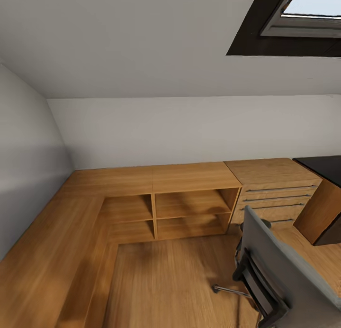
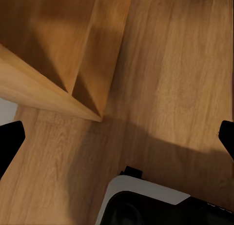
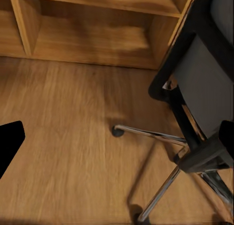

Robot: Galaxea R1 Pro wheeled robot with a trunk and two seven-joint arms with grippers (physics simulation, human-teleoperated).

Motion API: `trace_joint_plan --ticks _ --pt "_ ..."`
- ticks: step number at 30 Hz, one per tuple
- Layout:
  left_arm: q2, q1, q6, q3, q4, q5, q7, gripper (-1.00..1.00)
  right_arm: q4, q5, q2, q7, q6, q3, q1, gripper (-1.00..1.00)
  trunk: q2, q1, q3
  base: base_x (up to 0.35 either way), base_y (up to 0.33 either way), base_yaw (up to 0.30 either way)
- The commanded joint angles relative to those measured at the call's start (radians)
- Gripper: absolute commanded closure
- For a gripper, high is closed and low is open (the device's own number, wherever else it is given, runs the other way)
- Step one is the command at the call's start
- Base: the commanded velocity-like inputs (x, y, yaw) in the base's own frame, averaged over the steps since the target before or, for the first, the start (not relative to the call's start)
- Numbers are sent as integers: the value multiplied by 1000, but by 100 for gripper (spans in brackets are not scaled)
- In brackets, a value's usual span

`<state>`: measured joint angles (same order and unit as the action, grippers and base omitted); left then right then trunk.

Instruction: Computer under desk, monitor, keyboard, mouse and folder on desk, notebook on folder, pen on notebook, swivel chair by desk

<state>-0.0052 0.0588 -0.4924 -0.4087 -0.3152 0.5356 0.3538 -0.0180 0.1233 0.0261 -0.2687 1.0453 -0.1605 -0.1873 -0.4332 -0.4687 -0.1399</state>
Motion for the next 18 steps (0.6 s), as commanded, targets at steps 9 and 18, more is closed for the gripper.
trace_joint_plan --ticks 9,18 --pt "1 1 -3 -9 0 4 8 -100 -2 10 0 -10 2 -2 -1 -100 -2 -1 -2 0 4 -298" --pt "1 1 -3 -9 1 4 8 -100 -2 10 0 -10 2 -2 -1 -100 -2 -1 -2 0 0 -298"
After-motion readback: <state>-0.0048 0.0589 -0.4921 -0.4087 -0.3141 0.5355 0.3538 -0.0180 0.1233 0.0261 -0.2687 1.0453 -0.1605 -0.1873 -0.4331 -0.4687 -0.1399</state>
